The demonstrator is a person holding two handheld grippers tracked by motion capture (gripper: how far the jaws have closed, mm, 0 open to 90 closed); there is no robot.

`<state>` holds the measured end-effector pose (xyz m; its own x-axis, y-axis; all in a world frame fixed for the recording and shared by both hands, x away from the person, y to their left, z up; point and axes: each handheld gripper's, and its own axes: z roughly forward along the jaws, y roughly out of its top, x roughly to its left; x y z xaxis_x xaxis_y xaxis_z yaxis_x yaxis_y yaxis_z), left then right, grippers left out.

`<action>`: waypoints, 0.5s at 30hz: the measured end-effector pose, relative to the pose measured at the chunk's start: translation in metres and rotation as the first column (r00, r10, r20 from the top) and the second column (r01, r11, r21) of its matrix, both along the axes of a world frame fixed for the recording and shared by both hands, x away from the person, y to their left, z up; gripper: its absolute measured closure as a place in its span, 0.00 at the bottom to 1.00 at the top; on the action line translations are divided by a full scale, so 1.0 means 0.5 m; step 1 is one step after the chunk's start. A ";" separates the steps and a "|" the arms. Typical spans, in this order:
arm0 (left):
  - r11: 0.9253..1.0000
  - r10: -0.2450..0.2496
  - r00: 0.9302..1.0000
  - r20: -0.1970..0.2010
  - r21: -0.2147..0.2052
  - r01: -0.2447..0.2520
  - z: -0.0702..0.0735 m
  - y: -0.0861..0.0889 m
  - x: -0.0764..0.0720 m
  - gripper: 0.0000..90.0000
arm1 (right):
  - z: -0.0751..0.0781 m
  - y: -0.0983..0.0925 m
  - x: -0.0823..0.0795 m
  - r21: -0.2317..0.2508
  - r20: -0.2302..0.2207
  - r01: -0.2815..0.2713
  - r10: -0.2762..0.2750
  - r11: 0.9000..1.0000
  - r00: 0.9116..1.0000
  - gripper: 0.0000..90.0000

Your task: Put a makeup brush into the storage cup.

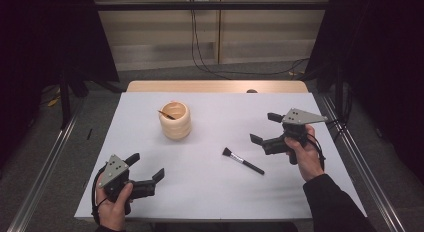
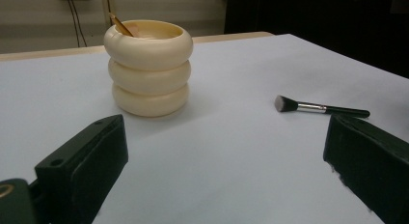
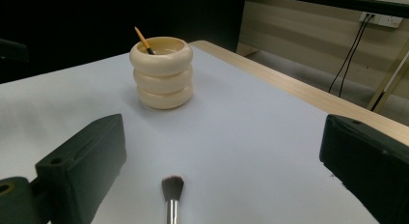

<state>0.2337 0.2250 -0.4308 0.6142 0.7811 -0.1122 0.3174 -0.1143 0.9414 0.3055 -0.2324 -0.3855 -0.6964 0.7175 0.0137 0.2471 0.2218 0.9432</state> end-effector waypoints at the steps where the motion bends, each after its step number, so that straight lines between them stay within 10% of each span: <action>1: 1.000 -0.002 1.000 0.000 -0.001 0.002 0.000 -0.001 0.001 0.02 | 0.001 0.000 0.002 -0.005 0.000 -0.004 0.004 1.000 1.000 0.02; 15: 1.000 -0.013 1.000 0.004 0.004 0.013 0.000 -0.006 0.006 0.02 | -0.005 0.025 0.033 -0.078 -0.122 -0.093 0.083 0.993 0.989 0.01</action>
